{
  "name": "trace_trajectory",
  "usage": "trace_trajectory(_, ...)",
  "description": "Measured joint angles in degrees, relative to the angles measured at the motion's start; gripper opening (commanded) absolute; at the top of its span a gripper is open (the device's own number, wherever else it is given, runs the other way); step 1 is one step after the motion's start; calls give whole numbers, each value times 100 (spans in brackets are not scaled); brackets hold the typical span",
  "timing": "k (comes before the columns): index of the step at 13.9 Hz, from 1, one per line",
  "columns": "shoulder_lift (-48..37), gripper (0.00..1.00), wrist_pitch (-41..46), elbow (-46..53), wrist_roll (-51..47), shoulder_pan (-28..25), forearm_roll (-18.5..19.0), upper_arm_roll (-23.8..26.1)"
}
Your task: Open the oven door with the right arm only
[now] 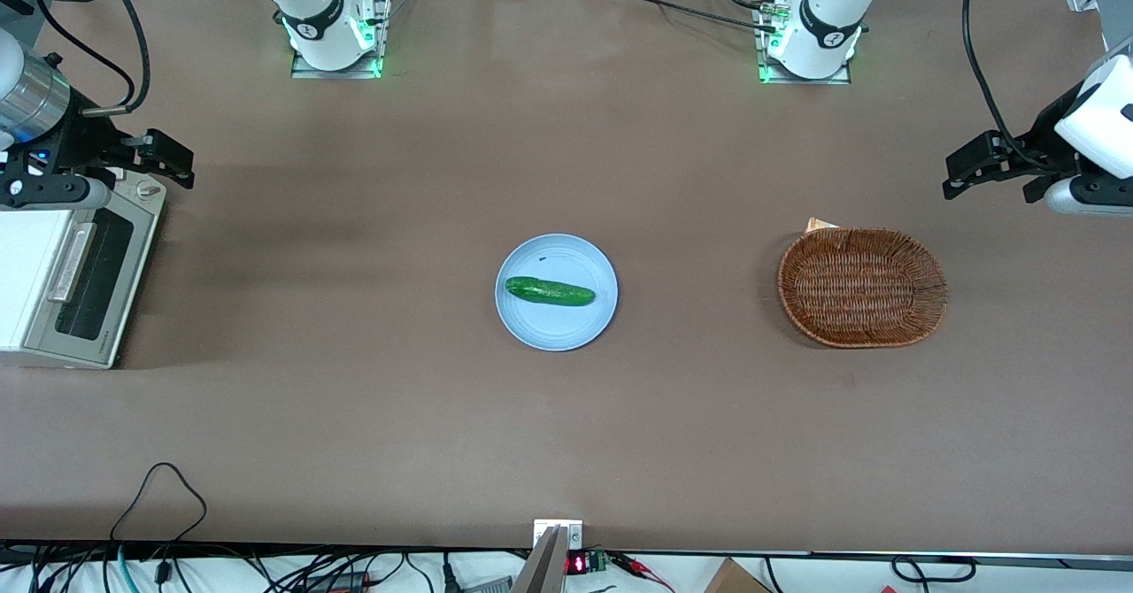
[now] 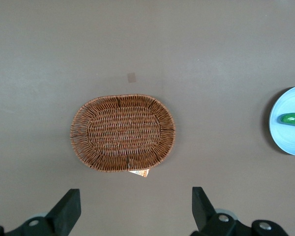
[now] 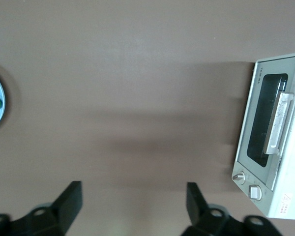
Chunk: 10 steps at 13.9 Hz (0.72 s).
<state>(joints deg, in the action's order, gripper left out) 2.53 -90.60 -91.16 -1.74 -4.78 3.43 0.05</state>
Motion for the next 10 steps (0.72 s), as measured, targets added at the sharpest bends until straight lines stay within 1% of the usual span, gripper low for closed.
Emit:
trace_trajectory(1, 0, 57, 2, 0, 4, 0, 0, 0)
trace_trajectory(2, 0, 53, 8, -1, 5, 0, 0, 0)
trace_trajectory(3, 0, 47, 25, -2, 6, 0, 0, 0)
trace_trajectory(4, 0, 39, 49, -2, 7, 0, 0, 0)
trace_trajectory(5, 0, 25, 72, -2, 7, 0, 0, 1)
trace_trajectory(8, 1, 4, 130, -2, 8, 0, -1, 1)
trace_trajectory(10, 4, 0, 135, -3, 8, 0, -1, 1)
